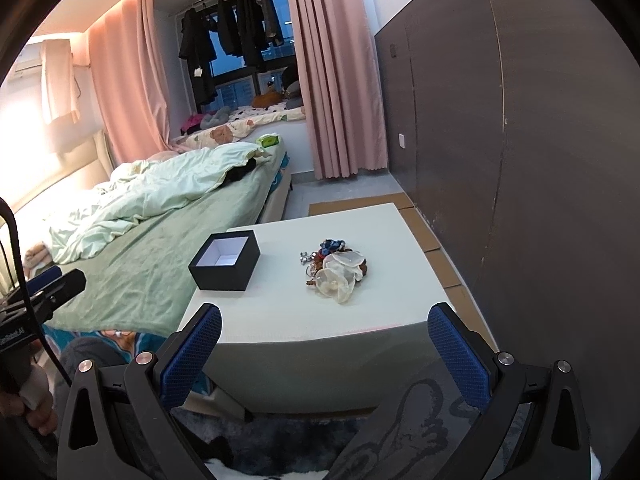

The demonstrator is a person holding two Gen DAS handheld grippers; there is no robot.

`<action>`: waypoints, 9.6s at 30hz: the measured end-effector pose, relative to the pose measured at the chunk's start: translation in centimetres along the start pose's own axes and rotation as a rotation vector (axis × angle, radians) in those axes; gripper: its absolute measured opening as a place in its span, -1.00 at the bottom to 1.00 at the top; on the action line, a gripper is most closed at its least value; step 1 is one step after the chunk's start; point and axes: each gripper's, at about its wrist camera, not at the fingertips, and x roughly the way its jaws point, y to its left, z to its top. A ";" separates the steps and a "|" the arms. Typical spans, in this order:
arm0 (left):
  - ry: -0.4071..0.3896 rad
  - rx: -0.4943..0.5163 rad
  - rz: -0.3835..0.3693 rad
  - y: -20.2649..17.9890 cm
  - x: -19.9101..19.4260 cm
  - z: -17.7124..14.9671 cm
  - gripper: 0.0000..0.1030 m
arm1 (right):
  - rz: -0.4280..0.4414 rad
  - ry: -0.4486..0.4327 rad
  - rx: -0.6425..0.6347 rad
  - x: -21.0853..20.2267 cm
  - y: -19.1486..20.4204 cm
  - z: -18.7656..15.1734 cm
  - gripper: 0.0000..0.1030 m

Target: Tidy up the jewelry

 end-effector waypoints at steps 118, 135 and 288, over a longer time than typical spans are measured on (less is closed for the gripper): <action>0.454 0.008 -0.346 -8.8 31.9 4.8 -0.01 | 0.290 0.248 0.497 22.2 -13.7 1.2 -0.94; 0.545 0.372 -0.325 -15.9 36.4 3.9 -0.23 | 0.307 0.169 0.569 22.0 -14.6 1.9 -0.94; 0.628 0.014 -0.425 -10.0 35.9 3.7 -0.43 | 0.201 0.345 0.594 26.2 -15.6 0.9 0.36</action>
